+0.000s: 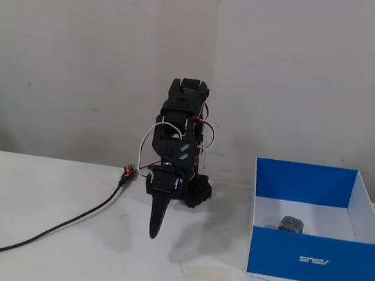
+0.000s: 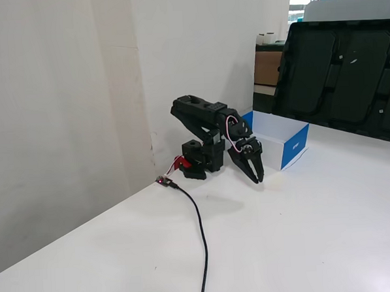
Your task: Pick the gray block and keep it in the box.
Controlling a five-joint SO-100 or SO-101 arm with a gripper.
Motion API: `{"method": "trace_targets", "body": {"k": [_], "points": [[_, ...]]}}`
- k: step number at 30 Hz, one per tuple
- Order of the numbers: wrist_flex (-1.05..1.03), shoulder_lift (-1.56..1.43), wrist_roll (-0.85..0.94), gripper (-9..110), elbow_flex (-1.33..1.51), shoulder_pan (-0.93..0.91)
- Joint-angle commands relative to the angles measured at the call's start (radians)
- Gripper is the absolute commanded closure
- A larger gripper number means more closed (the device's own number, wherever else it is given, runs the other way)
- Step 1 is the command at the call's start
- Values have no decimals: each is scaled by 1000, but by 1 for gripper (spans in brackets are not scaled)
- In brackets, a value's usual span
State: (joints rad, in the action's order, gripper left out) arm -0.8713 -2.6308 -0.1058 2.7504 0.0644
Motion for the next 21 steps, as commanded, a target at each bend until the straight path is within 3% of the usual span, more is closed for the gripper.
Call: {"method": "trace_targets", "body": {"k": [1,8,16,21], "points": [[12,-61,0,101,12,-6],[-37,-295,-2,101,135,-2],[-264,-744,-8,101,265,12],[-307,-796,-9,101,273,-12]]}}
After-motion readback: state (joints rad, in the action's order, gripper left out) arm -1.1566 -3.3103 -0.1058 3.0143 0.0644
